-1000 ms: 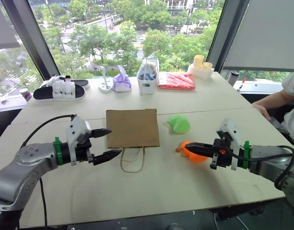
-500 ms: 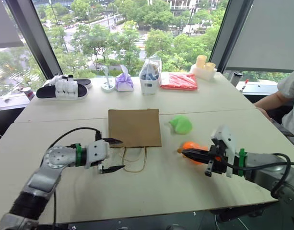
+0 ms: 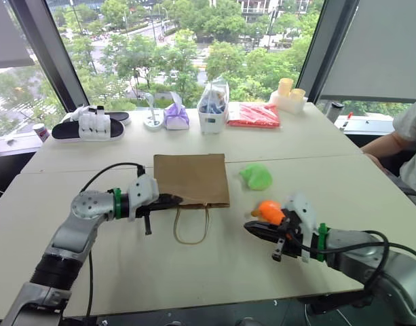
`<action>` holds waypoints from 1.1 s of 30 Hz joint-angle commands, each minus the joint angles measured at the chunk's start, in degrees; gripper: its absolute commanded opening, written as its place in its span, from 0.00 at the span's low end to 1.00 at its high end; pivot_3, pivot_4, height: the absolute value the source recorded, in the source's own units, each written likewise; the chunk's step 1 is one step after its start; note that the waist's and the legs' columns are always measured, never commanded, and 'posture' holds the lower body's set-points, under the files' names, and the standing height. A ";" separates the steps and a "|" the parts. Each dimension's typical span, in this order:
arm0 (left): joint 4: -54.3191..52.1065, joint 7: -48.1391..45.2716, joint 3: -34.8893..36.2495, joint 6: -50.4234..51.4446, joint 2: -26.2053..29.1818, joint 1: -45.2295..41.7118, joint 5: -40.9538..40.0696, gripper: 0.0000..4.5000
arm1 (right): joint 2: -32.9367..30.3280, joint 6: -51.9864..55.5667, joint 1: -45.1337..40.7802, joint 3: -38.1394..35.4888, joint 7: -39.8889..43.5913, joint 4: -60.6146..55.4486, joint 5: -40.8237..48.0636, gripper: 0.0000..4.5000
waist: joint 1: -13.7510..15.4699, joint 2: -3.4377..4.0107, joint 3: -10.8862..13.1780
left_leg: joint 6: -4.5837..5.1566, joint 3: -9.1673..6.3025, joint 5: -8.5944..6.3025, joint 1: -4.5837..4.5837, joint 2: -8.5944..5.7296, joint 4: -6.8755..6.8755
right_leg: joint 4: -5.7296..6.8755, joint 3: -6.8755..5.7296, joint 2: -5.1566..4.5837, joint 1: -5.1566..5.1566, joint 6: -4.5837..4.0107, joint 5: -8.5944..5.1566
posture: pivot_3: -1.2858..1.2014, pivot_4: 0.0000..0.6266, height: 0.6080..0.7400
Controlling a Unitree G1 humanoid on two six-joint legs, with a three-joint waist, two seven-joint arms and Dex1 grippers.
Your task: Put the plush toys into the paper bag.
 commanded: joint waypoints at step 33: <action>-15.72 26.01 19.66 38.70 -7.16 -18.38 -32.47 0.00 | 35.58 -21.93 -18.96 16.08 -9.67 42.32 -30.08 0.00 | -2.69 0.04 0.02 | -0.10 -0.10 0.05 0.23 -0.07 -0.17 | 0.31 0.04 0.04 -0.06 -0.02 0.02 | 0.52 0.24 1.00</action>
